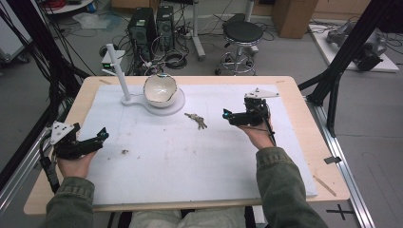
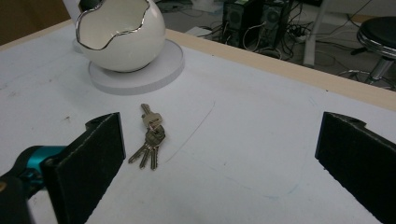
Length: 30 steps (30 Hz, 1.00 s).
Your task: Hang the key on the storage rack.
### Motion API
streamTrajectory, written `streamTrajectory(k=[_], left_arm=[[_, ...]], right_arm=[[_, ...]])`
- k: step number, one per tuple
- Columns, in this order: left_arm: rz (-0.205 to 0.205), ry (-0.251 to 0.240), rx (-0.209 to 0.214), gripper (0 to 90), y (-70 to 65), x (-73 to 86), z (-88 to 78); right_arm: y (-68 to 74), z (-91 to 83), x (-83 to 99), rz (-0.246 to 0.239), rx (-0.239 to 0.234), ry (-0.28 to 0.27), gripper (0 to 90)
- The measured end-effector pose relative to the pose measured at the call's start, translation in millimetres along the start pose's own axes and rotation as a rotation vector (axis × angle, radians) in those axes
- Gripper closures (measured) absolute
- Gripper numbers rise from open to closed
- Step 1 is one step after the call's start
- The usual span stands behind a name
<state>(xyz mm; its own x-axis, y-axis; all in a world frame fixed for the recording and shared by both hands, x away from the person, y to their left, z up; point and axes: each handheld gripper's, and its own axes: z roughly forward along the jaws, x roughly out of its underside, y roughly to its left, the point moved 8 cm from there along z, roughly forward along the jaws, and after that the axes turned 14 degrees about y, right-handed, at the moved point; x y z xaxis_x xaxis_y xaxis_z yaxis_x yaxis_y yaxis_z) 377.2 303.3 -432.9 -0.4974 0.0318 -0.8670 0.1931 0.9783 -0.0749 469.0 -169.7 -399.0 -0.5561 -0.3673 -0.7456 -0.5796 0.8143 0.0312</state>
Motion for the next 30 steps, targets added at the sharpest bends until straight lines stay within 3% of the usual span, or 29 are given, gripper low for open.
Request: streamTrajectory(k=[30], left_arm=[[-0.006,0.016,-0.002,1.7,0.7,1.2,4.3]], right_arm=[[27.7,56.0,-45.8,-0.074,-0.084,0.130,0.6]])
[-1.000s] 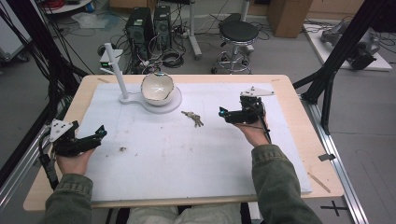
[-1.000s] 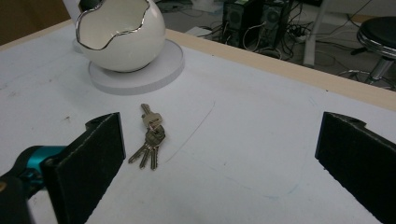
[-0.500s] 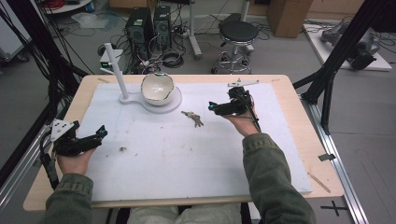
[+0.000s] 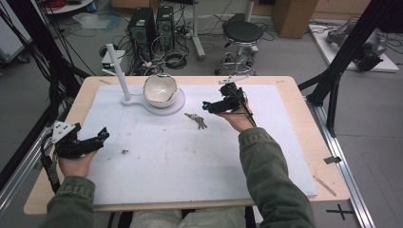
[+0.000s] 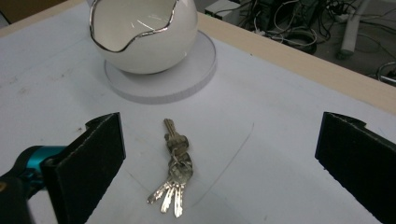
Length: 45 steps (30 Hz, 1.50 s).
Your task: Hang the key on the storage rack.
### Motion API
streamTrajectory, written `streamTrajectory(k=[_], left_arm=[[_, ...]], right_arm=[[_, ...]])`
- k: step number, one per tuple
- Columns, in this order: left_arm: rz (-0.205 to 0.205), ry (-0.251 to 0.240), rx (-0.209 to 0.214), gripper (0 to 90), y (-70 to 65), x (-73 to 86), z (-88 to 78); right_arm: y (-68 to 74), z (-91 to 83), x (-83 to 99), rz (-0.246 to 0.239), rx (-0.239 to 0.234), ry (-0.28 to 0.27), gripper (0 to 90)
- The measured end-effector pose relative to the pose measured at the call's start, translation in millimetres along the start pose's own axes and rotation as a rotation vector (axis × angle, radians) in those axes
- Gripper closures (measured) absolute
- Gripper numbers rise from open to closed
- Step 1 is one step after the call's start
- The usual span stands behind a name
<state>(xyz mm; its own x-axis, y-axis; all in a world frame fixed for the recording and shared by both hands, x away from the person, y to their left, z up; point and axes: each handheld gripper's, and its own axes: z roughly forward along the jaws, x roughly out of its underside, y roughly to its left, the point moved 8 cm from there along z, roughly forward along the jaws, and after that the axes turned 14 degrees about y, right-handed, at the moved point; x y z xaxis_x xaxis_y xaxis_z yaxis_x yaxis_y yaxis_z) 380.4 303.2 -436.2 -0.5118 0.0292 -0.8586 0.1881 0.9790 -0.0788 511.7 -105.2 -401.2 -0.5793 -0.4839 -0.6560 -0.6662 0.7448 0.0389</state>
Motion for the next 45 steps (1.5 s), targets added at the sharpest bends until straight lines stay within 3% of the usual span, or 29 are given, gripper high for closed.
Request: streamTrajectory(k=[9,23,26,27,32,36,44,45], left_arm=[[-0.002,-0.001,0.000,1.7,0.5,-0.2,0.3],[-0.006,0.005,0.010,1.7,-0.9,0.3,2.3],[-0.009,0.002,0.011,1.7,-0.4,-0.1,2.3],[-0.010,0.001,0.011,1.7,-0.2,-0.2,2.4],[-0.014,0.007,0.018,1.7,-0.8,0.3,4.3],[-0.014,0.010,0.019,1.7,-1.0,0.6,5.5],[-0.013,0.015,0.025,1.7,-1.8,1.0,6.9],[-0.014,0.015,0.028,1.7,-2.0,0.9,7.0]], right_arm=[[1.3,12.8,-15.2,0.005,-0.013,0.050,0.6],[5.4,36.3,-34.4,-0.037,0.001,0.134,0.7],[4.2,42.8,-33.5,-0.035,-0.004,0.147,0.7],[2.6,50.3,-29.3,-0.028,-0.010,0.182,0.7],[0.8,66.6,-23.2,-0.035,-0.015,0.261,0.7],[3.5,73.8,-24.7,-0.044,-0.029,0.279,0.7],[15.5,92.1,-19.4,-0.092,-0.065,0.347,1.0],[17.5,95.6,-16.0,-0.117,-0.065,0.375,4.1]])
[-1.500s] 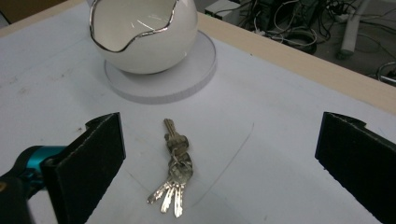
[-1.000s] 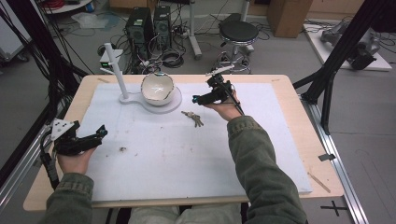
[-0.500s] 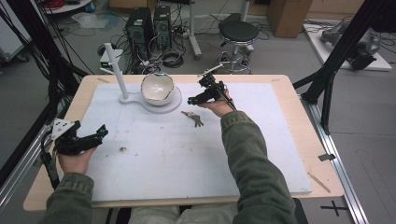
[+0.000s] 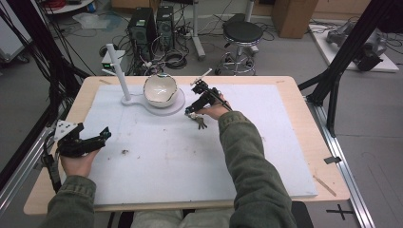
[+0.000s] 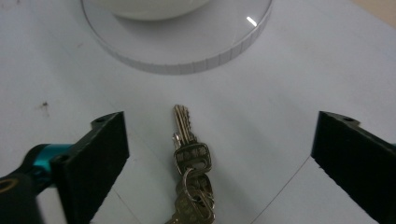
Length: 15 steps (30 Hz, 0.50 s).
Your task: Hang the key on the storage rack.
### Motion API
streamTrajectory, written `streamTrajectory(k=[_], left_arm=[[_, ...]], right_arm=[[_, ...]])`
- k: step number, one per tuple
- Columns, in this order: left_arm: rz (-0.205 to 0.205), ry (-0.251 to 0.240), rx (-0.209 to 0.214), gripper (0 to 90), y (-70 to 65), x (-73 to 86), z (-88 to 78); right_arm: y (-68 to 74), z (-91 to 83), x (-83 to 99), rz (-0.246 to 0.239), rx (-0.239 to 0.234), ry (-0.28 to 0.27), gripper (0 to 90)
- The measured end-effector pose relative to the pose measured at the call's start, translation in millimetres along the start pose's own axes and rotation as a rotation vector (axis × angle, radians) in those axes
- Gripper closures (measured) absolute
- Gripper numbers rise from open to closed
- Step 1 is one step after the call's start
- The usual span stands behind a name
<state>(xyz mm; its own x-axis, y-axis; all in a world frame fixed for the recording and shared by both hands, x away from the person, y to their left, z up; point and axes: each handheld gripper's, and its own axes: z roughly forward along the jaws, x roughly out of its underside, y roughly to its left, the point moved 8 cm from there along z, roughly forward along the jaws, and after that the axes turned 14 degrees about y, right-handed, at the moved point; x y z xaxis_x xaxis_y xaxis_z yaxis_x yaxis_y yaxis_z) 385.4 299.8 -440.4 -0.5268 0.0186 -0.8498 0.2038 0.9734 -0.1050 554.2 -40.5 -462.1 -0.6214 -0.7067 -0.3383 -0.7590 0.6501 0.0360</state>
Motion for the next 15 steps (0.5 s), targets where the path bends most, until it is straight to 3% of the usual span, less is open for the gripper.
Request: streamTrajectory(k=[3,6,10,15], left_arm=[[0.000,0.000,0.000,1.7,0.0,0.0,-0.1],[0.001,0.001,0.000,1.7,0.3,0.1,-0.4],[-0.005,0.000,0.002,1.7,0.6,0.0,0.1],[-0.002,0.004,0.004,1.7,-0.5,0.3,0.7]], right_arm=[[1.8,4.3,1.3,-0.017,-0.002,0.020,5.2],[5.9,10.2,5.7,-0.063,-0.010,0.074,19.9],[9.2,16.2,9.5,-0.096,0.006,0.122,23.3],[13.1,18.3,7.4,-0.103,-0.004,0.117,28.7]])
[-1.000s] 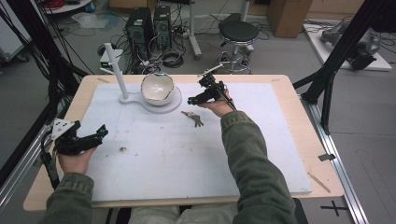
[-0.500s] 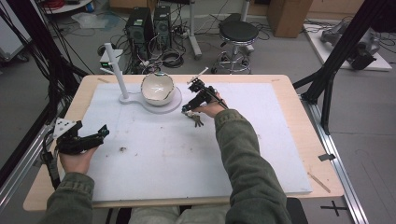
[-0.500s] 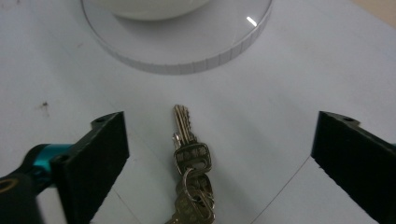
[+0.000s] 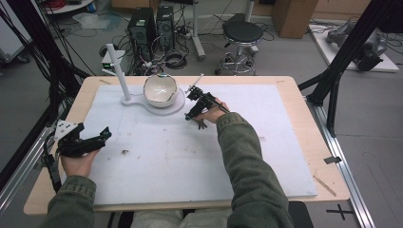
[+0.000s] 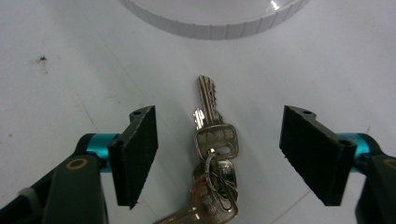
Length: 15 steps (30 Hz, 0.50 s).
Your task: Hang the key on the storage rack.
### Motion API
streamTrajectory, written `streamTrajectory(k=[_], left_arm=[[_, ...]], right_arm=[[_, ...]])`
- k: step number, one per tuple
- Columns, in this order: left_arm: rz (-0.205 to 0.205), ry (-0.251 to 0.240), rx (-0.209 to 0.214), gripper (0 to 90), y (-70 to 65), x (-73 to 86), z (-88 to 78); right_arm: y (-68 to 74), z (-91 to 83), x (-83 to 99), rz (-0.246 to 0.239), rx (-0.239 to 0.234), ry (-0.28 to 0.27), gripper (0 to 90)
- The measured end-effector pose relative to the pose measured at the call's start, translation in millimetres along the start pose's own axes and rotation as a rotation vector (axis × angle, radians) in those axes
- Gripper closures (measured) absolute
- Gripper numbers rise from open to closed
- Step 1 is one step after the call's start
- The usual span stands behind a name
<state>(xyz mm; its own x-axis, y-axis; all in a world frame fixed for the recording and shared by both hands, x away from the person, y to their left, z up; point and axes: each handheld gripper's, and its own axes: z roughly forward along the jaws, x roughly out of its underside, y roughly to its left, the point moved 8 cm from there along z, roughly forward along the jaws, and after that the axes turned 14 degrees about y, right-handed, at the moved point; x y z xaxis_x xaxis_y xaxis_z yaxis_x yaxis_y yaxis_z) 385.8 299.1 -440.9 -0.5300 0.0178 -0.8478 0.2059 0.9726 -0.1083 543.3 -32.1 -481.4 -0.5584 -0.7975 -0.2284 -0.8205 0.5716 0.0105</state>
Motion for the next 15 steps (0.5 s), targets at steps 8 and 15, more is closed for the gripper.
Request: streamTrajectory(k=[8,15], left_arm=[[0.001,0.003,0.000,1.7,0.1,0.2,0.3],[0.001,0.003,0.001,1.7,0.1,0.2,1.0]], right_arm=[[1.4,7.0,-1.6,0.002,-0.009,0.014,37.8],[2.5,6.3,-2.2,0.006,0.001,0.028,55.6]])
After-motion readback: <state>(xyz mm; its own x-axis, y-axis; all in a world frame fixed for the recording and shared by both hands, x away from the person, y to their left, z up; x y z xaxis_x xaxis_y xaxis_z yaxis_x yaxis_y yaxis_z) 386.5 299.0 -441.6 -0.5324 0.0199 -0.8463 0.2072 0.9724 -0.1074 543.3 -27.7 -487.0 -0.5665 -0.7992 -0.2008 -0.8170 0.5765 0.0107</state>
